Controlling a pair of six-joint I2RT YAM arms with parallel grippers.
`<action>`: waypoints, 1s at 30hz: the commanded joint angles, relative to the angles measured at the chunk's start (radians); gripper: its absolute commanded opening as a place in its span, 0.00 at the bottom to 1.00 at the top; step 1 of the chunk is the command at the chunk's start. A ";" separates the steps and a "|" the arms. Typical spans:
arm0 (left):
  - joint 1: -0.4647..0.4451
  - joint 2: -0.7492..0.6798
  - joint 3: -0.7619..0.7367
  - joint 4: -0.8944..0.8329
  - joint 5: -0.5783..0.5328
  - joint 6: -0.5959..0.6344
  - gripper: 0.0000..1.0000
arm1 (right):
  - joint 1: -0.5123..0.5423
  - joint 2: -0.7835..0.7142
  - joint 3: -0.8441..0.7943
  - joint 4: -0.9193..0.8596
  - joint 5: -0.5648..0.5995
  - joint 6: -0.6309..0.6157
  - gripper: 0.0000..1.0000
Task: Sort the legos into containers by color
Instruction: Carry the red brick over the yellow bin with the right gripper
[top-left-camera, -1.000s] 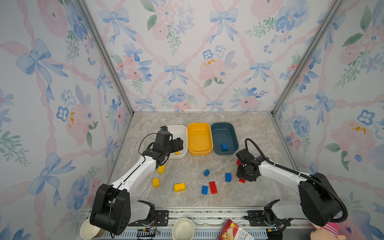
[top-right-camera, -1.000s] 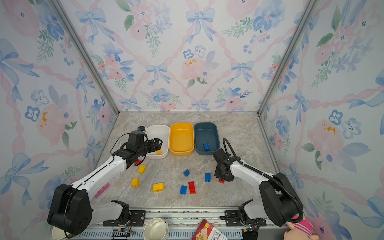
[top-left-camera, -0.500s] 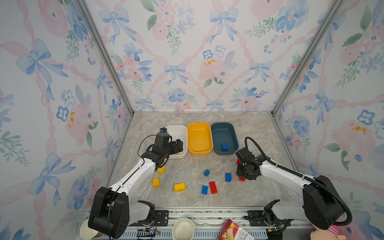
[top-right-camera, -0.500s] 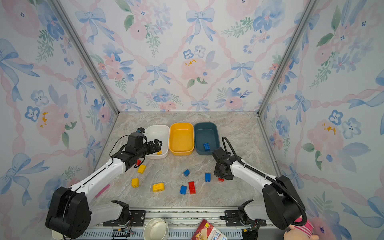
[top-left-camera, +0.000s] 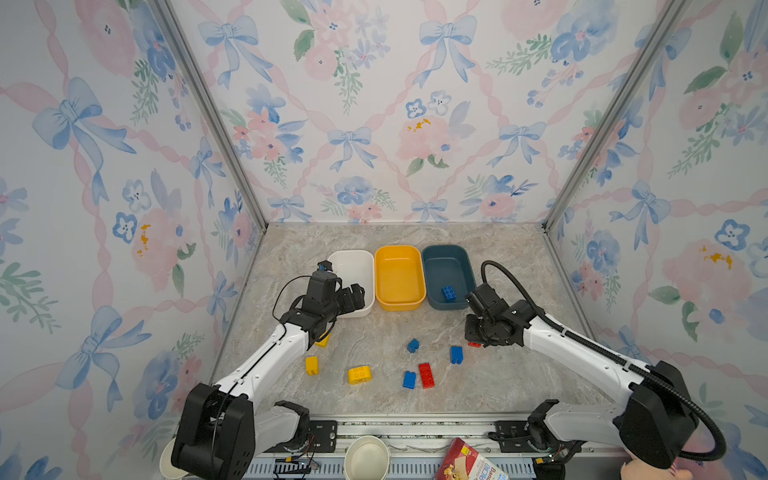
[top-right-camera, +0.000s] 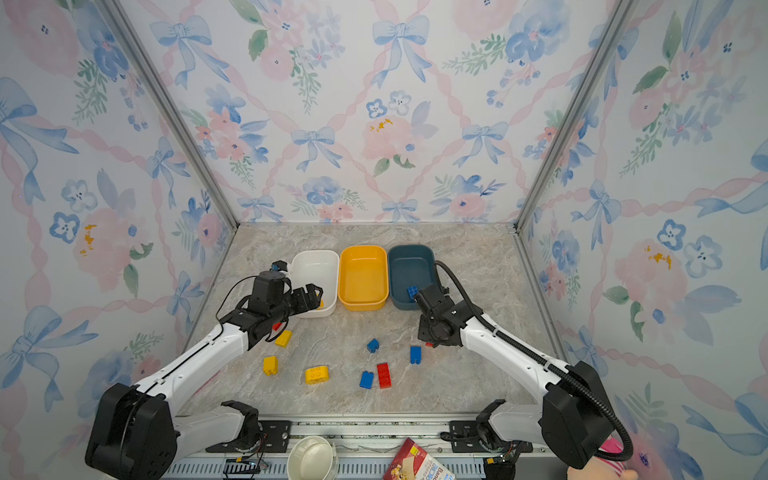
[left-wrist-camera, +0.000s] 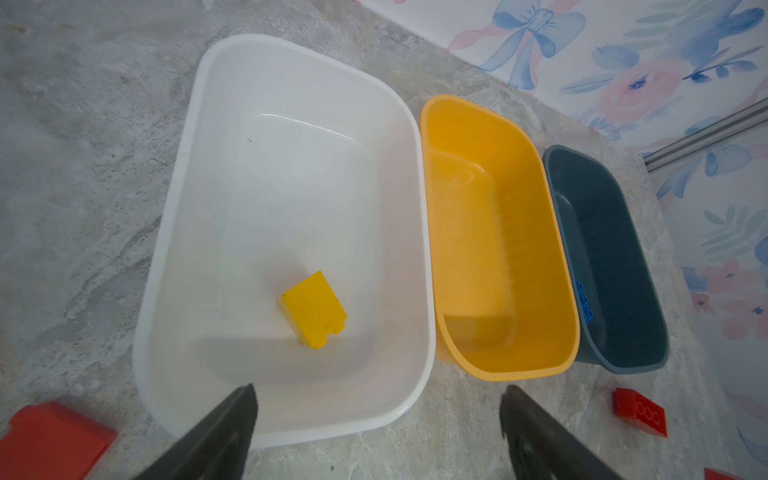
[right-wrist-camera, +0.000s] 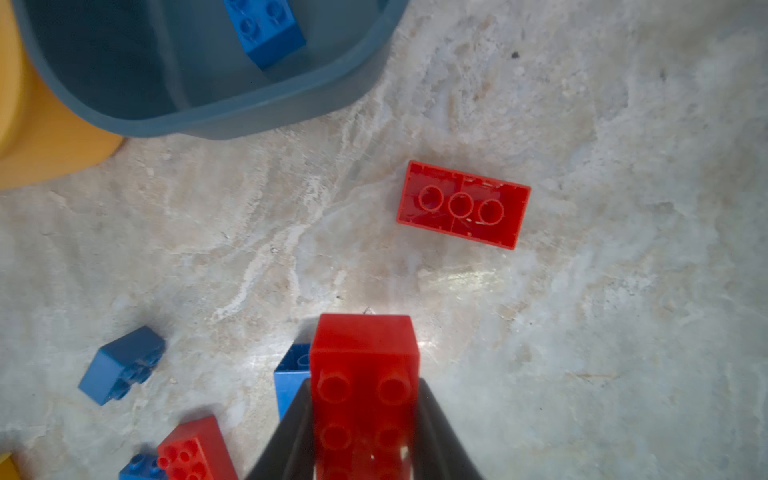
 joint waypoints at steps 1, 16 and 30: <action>0.008 -0.027 -0.016 0.010 0.008 -0.013 0.94 | 0.031 0.029 0.090 -0.021 0.030 -0.059 0.32; 0.009 -0.107 -0.113 0.010 0.016 -0.036 0.95 | 0.089 0.469 0.570 0.074 -0.035 -0.290 0.34; 0.009 -0.134 -0.124 0.008 0.017 -0.048 0.95 | 0.068 0.925 0.960 0.063 -0.152 -0.344 0.33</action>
